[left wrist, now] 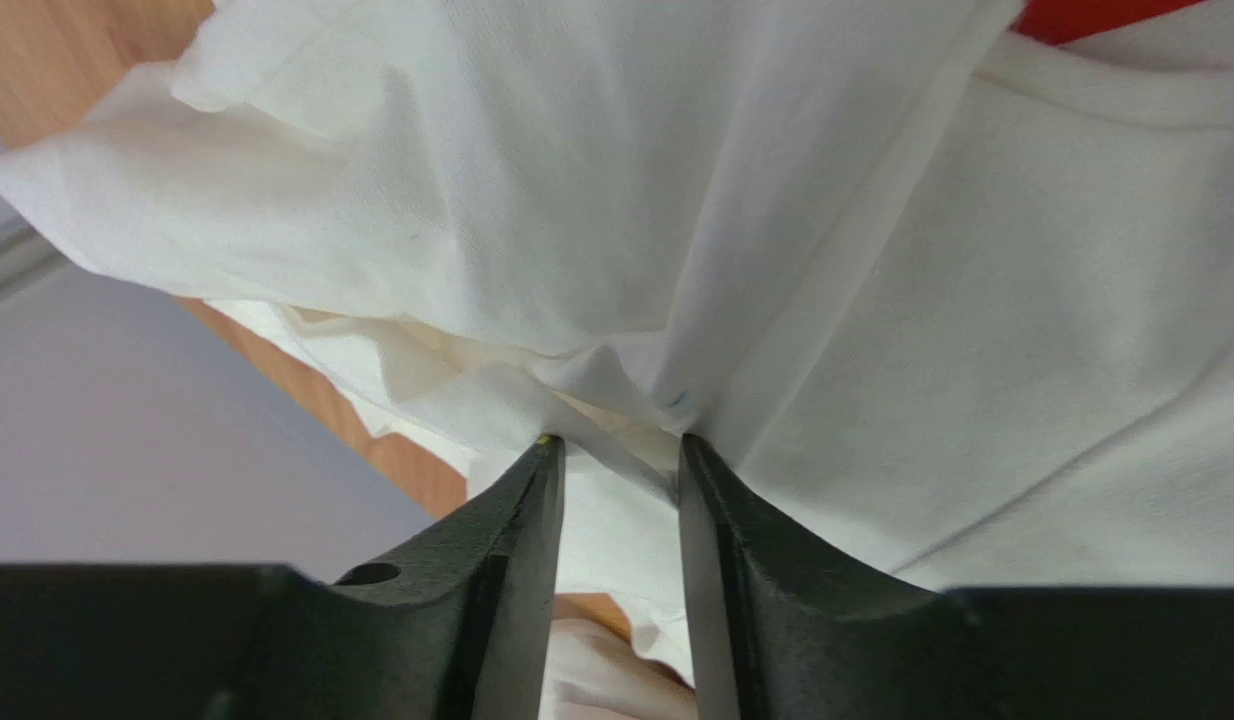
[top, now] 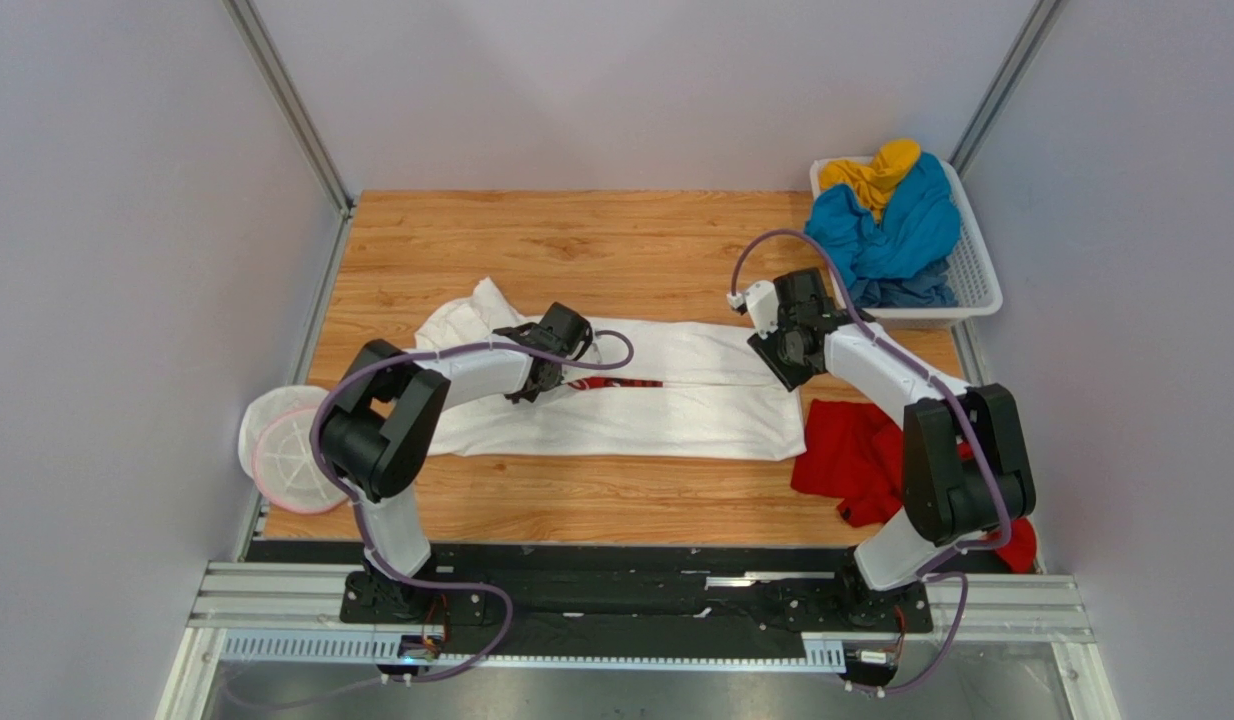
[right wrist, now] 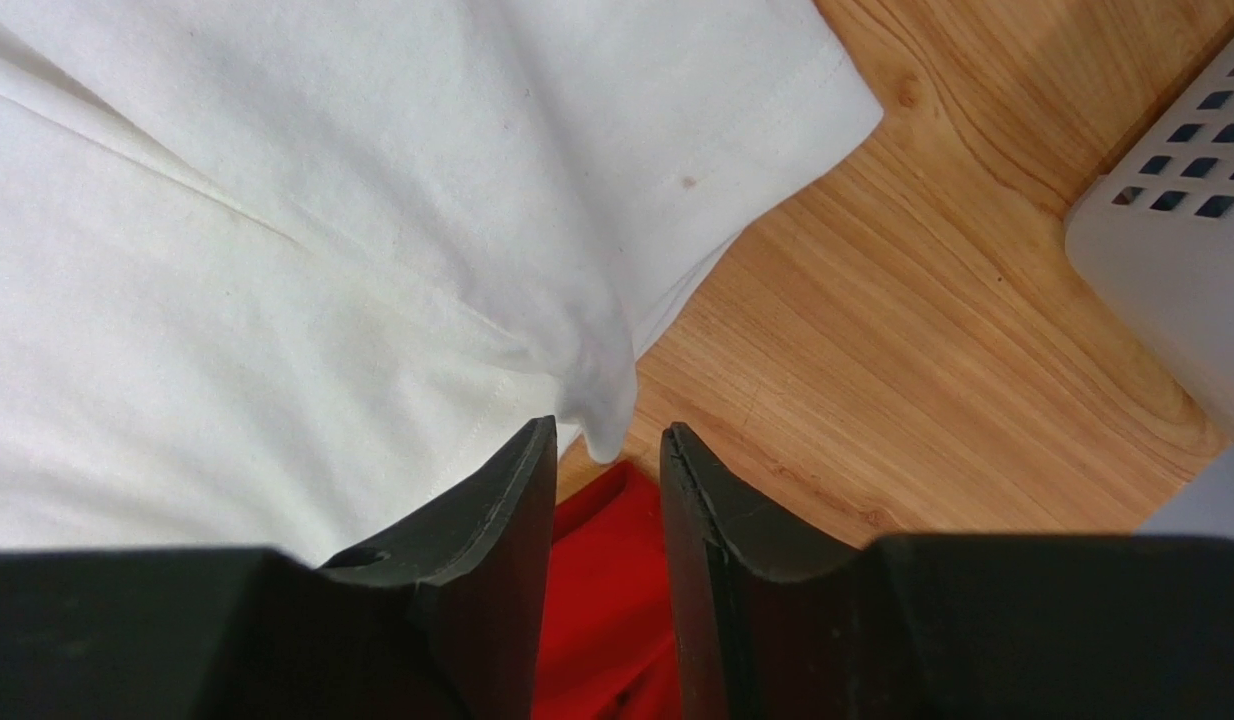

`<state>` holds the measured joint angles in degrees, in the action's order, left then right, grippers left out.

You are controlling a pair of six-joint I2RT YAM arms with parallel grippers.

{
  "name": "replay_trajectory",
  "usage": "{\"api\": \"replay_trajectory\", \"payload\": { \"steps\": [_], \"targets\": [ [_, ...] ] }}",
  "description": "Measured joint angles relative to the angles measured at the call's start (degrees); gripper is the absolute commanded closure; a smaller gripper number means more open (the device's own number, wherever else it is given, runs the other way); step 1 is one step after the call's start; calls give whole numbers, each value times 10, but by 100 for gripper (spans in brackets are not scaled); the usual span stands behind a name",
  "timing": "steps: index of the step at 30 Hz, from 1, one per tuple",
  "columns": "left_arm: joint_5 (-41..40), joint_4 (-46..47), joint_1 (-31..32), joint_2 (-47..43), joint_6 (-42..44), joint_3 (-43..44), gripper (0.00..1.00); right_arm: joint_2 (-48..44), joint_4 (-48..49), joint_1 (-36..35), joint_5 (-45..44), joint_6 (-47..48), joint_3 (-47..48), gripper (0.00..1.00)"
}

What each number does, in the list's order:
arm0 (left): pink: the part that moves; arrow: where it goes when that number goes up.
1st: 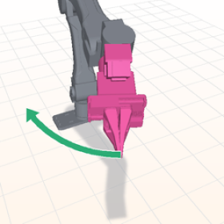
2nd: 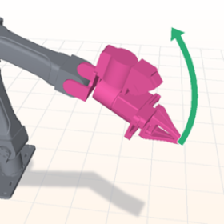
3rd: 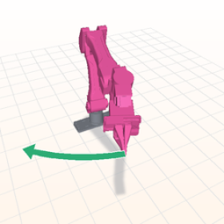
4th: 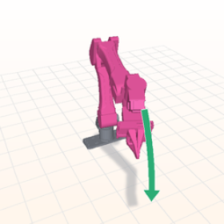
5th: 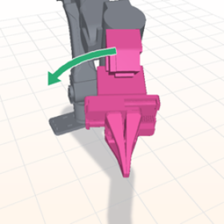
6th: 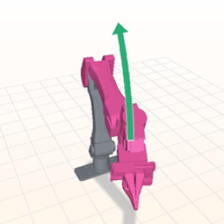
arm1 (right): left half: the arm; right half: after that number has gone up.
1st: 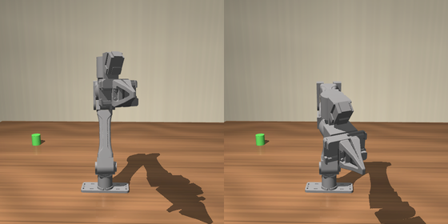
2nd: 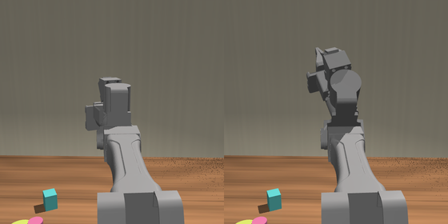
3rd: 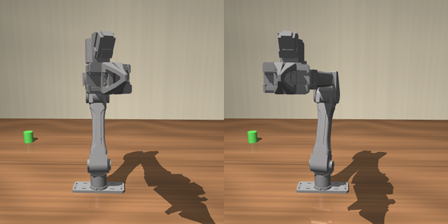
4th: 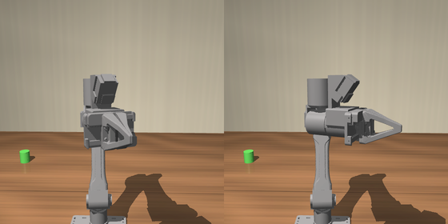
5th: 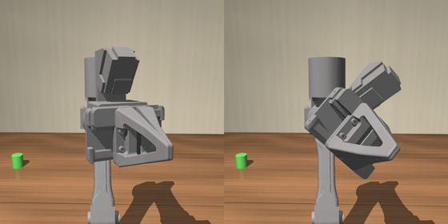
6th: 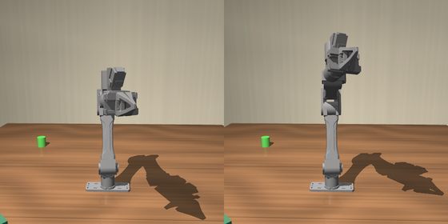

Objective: Fold and stack the t-shirts

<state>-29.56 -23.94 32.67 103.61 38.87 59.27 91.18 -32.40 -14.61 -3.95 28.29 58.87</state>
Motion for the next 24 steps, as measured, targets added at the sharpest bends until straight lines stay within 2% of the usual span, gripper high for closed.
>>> {"api": "replay_trajectory", "payload": {
  "steps": [3,7,14,24],
  "targets": [
    [10,-20,0,-10,-18,-4,45,-7,-9,-1,-4,0,1,63],
    [20,-36,0,-33,-35,-12,28,-9,-16,-2,-6,-3,8,63],
    [3,19,0,-39,-38,-12,23,-9,-16,-7,-7,-10,14,63],
    [-20,136,-10,-68,-26,-11,21,-9,-16,-9,-11,-11,14,63]
  ]
}}
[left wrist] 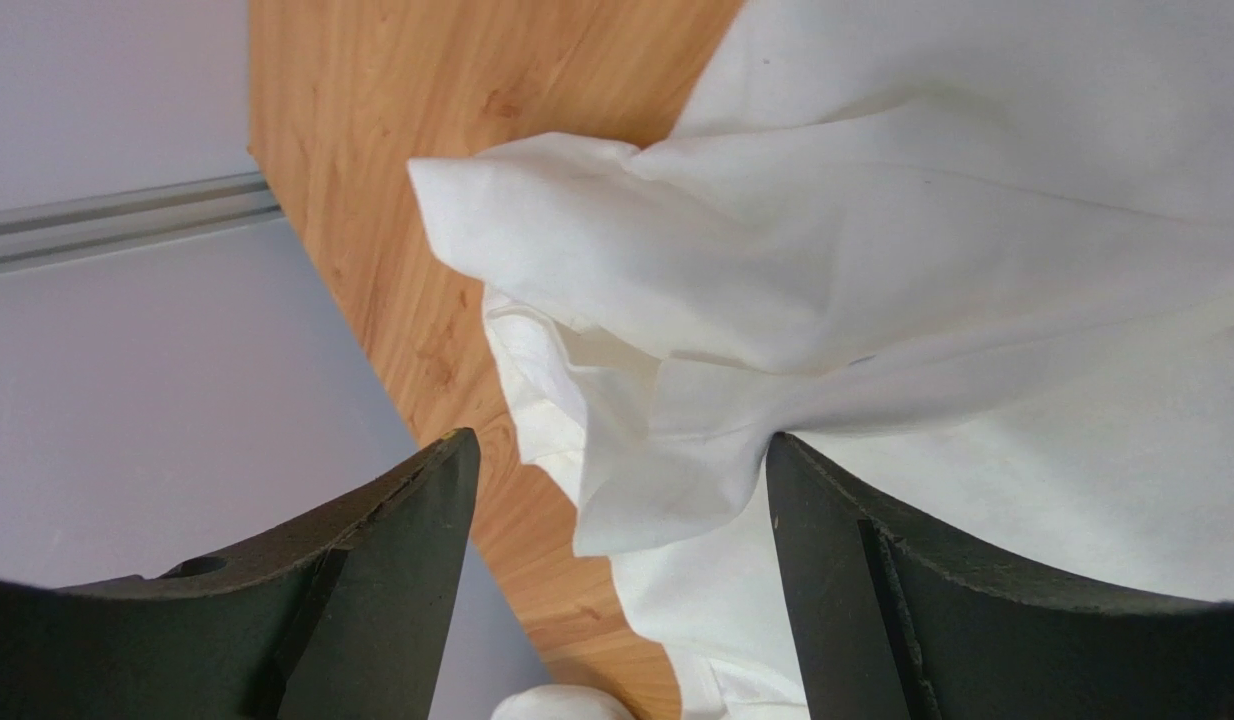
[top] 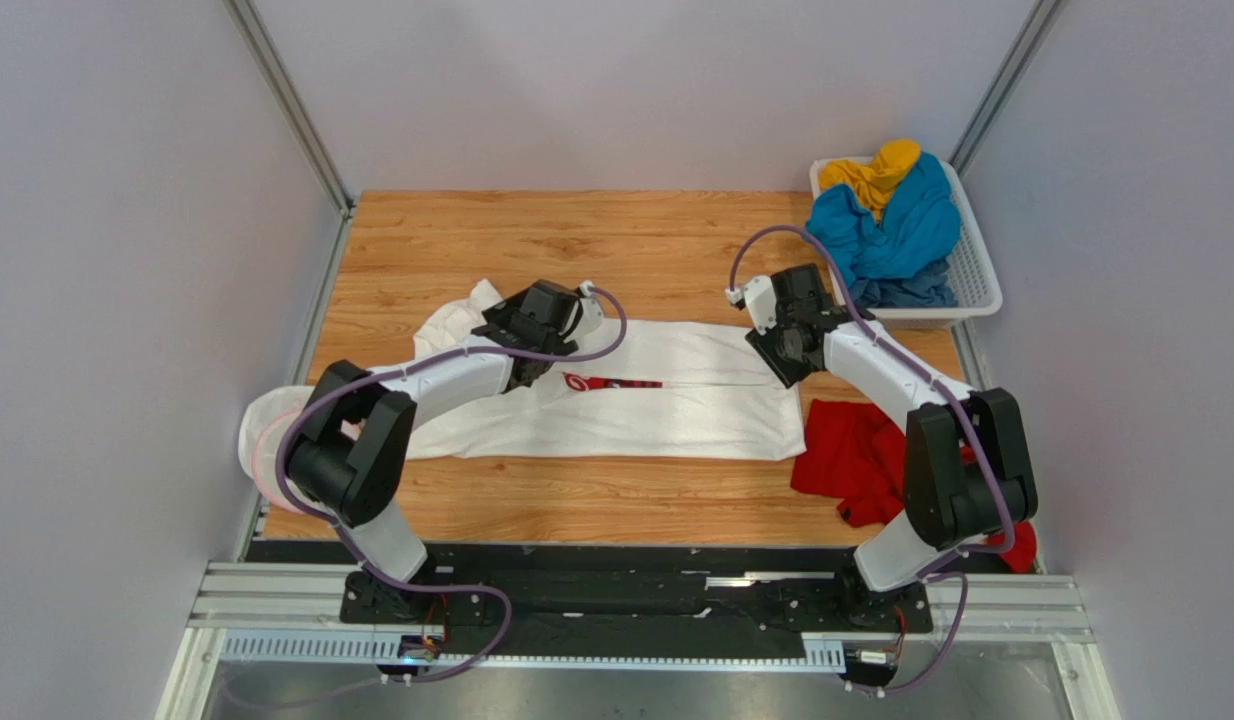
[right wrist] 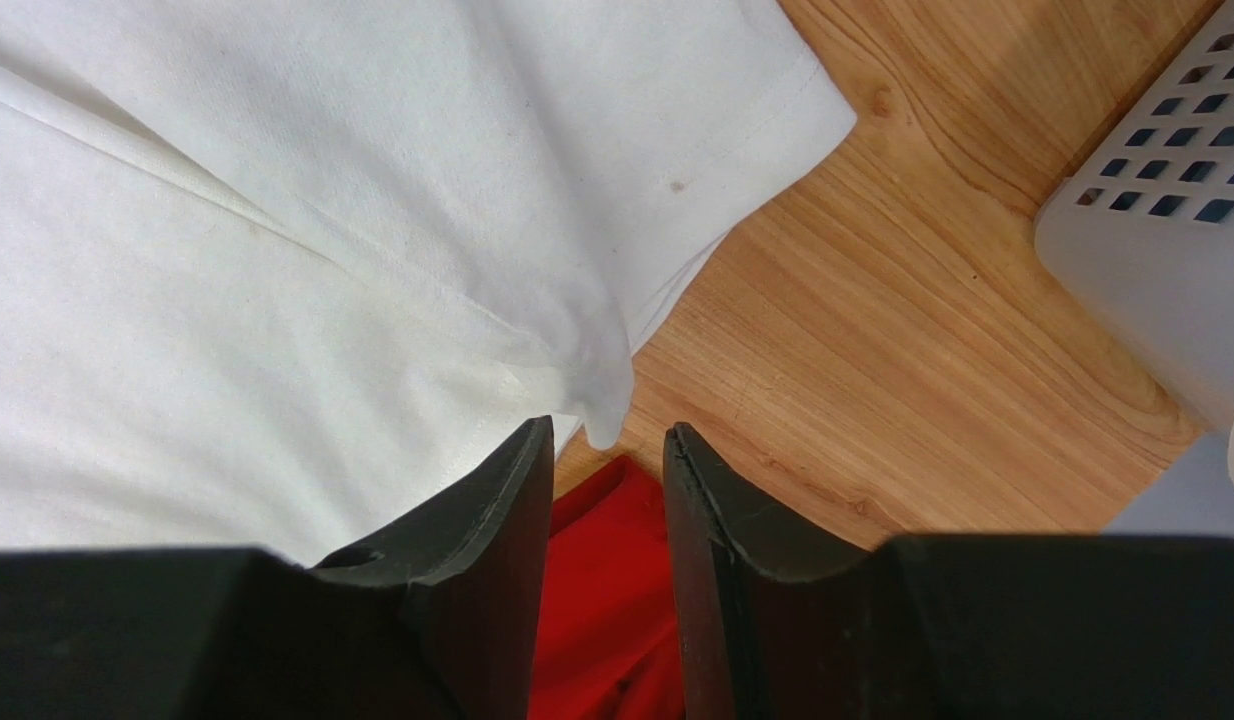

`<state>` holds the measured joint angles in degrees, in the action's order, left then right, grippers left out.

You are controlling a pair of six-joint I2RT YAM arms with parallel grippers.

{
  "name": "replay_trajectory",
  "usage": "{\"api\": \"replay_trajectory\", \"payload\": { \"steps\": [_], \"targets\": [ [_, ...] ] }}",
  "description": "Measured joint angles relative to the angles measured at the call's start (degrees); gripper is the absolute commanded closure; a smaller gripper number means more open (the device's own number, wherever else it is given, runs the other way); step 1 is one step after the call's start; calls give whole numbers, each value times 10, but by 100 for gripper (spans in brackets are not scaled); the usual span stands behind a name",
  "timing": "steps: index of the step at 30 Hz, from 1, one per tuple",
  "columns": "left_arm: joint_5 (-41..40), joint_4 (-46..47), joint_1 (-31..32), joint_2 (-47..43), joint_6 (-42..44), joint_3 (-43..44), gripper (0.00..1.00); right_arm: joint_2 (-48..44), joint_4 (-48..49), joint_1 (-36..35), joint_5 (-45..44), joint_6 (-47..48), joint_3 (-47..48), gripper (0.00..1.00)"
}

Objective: Fold and stack the t-shirts

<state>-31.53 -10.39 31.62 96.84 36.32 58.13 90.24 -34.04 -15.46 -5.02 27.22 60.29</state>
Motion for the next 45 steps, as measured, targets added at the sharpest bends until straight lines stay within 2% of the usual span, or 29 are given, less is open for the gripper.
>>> {"api": "replay_trajectory", "payload": {
  "steps": [13,18,25,33,45],
  "targets": [
    [17,12,-38,-95,-6,-1,20,2,5,0,-1,0,-1,64],
    [36,13,-69,-76,-14,0,20,5,5,0,-1,0,-4,64],
    [93,-39,-116,-37,-49,0,21,5,8,0,-8,0,-15,65],
    [157,-92,-122,-31,-104,12,24,5,9,0,-9,0,-15,66],
    [179,-111,-163,-14,-217,56,29,5,9,0,-9,0,-22,66]
  ]
}}
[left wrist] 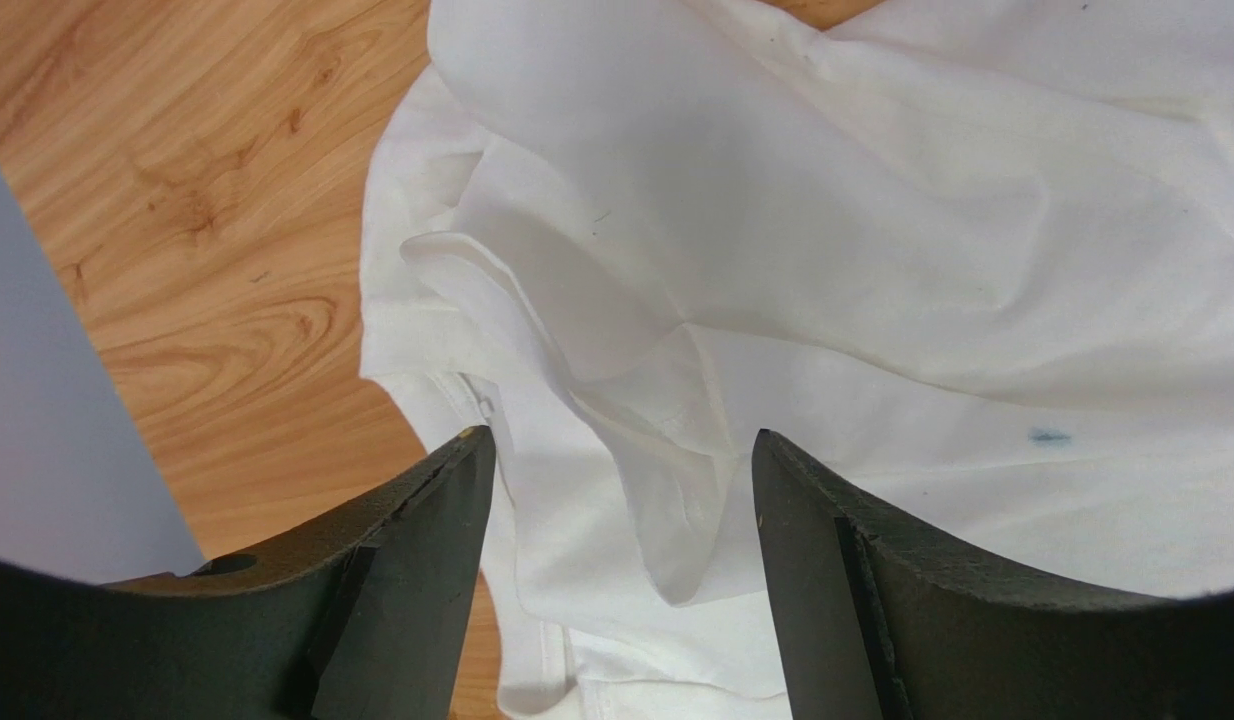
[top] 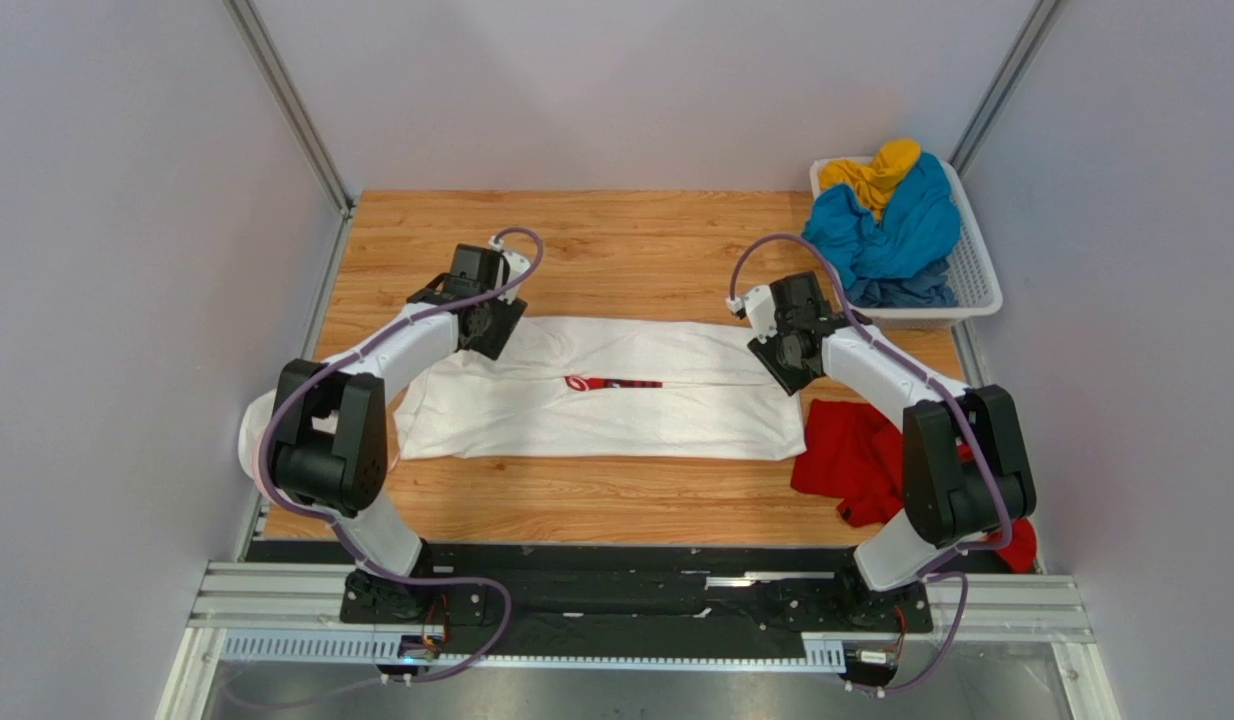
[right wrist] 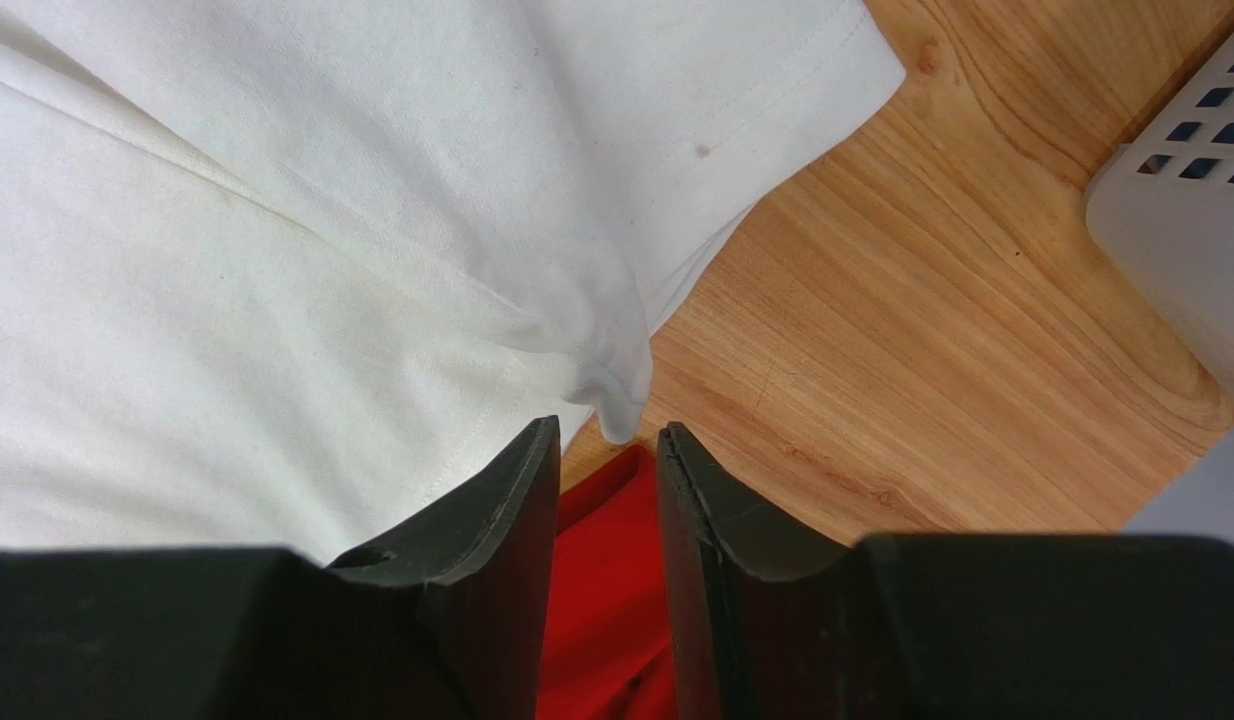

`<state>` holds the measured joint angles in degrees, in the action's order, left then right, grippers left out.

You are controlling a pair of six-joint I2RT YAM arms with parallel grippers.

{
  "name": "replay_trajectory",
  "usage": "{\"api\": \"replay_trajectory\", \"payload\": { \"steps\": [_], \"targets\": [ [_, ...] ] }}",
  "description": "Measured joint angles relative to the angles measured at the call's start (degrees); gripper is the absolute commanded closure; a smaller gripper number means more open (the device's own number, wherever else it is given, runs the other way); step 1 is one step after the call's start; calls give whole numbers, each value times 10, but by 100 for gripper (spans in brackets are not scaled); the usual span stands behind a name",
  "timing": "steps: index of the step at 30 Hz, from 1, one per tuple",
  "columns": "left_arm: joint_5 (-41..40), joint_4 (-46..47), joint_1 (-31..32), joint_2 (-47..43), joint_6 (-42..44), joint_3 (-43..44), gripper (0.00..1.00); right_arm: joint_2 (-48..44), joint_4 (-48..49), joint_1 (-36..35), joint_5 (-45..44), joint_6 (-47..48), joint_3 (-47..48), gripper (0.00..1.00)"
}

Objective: Fold and stack the t-shirts

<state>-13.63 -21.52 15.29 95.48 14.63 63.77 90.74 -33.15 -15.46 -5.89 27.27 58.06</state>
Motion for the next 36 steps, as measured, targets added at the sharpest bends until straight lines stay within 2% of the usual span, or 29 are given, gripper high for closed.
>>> {"api": "replay_trajectory", "payload": {
  "steps": [4,15,36],
  "targets": [
    [12,-6,-9,10,-19,5,36,0,0,0,0,0,0,66],
    [45,-16,-37,51,-39,19,40,0,-3,0,4,0,0,67],
    [67,-14,-56,72,-44,51,49,0,-5,-1,11,0,-2,69]
  ]
}}
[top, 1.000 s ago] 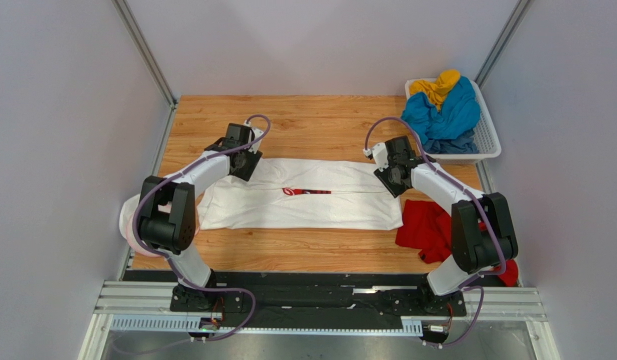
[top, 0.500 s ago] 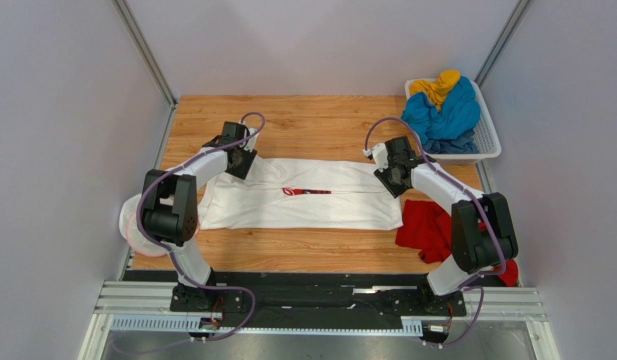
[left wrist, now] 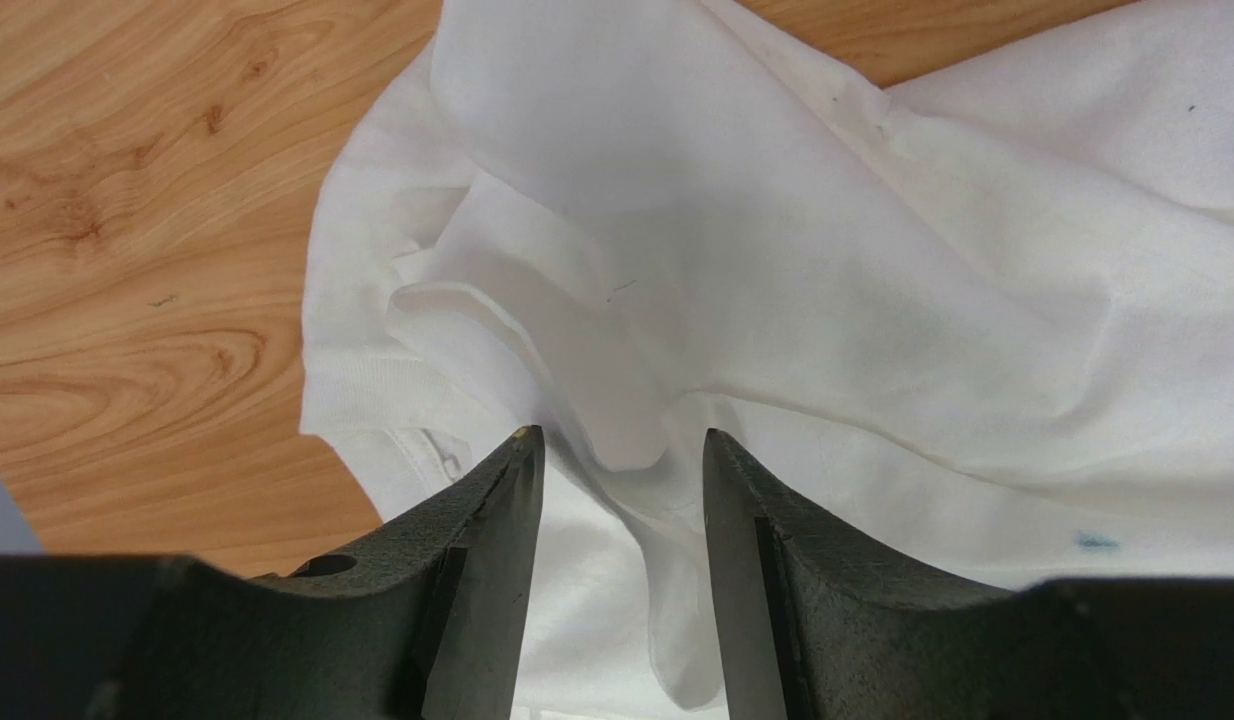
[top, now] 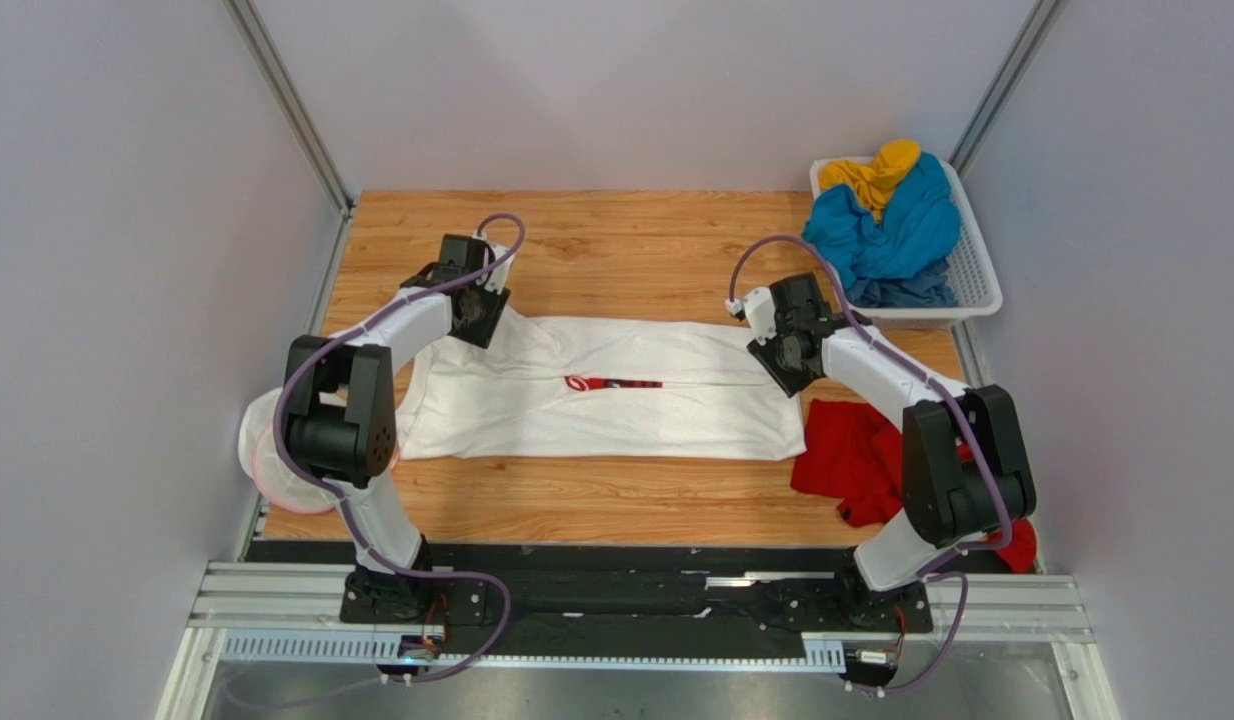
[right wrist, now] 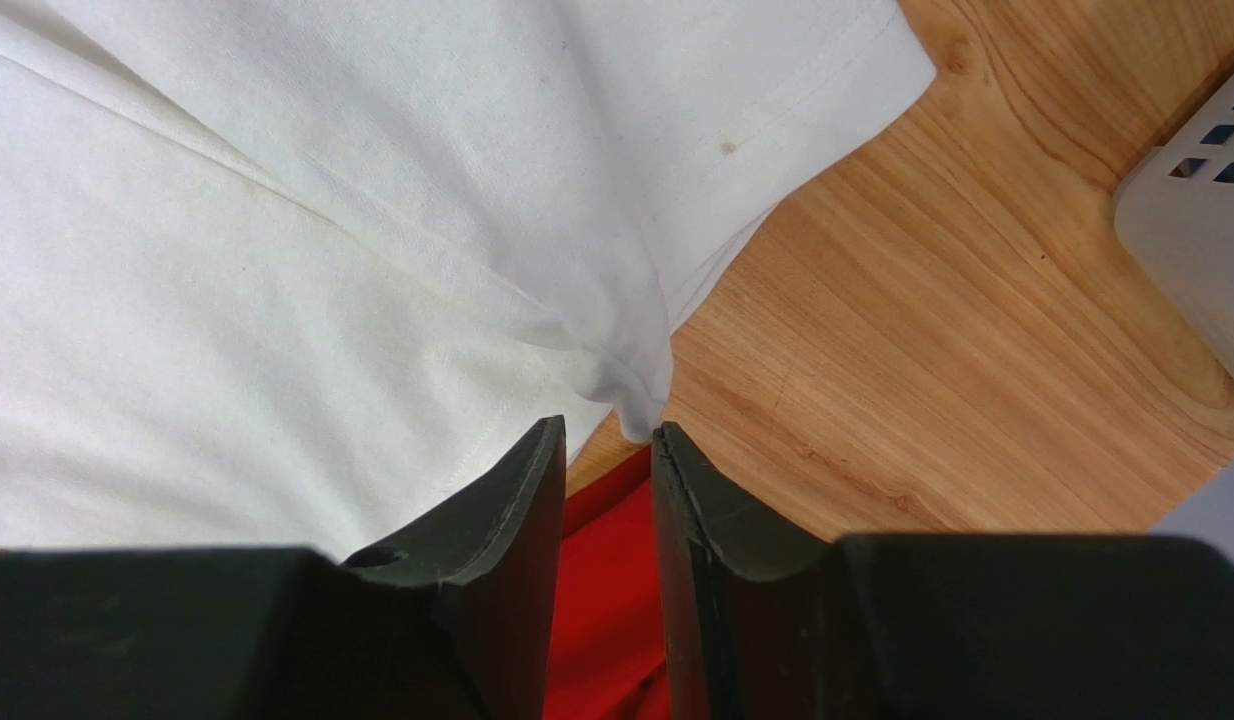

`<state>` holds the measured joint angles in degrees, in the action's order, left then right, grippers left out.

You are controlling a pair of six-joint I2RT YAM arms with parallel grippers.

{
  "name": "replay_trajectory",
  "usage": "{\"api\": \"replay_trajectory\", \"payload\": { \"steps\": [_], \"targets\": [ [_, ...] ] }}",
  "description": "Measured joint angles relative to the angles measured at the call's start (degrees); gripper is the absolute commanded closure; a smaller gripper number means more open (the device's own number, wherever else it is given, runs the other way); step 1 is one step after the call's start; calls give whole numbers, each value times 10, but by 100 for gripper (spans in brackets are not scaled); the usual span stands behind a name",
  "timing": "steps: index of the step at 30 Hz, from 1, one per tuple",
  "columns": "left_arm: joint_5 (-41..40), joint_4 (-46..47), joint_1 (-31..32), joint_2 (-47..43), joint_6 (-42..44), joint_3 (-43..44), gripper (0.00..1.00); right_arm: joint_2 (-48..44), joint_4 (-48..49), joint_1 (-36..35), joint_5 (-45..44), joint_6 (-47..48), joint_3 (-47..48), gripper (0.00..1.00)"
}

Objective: Fold and stack the t-shirts

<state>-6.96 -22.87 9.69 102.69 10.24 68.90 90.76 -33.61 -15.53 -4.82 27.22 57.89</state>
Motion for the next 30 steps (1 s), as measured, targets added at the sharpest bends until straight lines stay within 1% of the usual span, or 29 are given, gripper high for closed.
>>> {"api": "replay_trajectory", "payload": {
  "steps": [3,4,6,7,10,11,16,19,23,30],
  "targets": [
    [1,1,-3,0,-1,2,55,0,0,0,2,0,-2,69],
    [1,1,-4,2,-2,2,60,0,0,0,3,0,-2,69],
    [1,2,-5,5,-1,2,64,0,0,0,4,0,-4,69],
    [1,2,-5,6,-2,2,69,0,0,0,4,0,-5,69],
    [1,4,-7,12,-1,2,79,0,0,0,4,0,-8,70],
    [1,4,-7,13,0,2,84,0,0,0,4,0,-9,70],
    [-1,12,-11,14,4,-1,98,0,0,0,4,0,-9,70],
    [-7,21,-11,12,7,-12,100,0,0,0,4,0,-9,70],
    [-13,22,-11,0,10,-32,100,2,0,0,4,0,-9,70],
    [-19,21,-11,-68,17,-73,100,3,0,0,4,0,-9,71]
  ]
}}
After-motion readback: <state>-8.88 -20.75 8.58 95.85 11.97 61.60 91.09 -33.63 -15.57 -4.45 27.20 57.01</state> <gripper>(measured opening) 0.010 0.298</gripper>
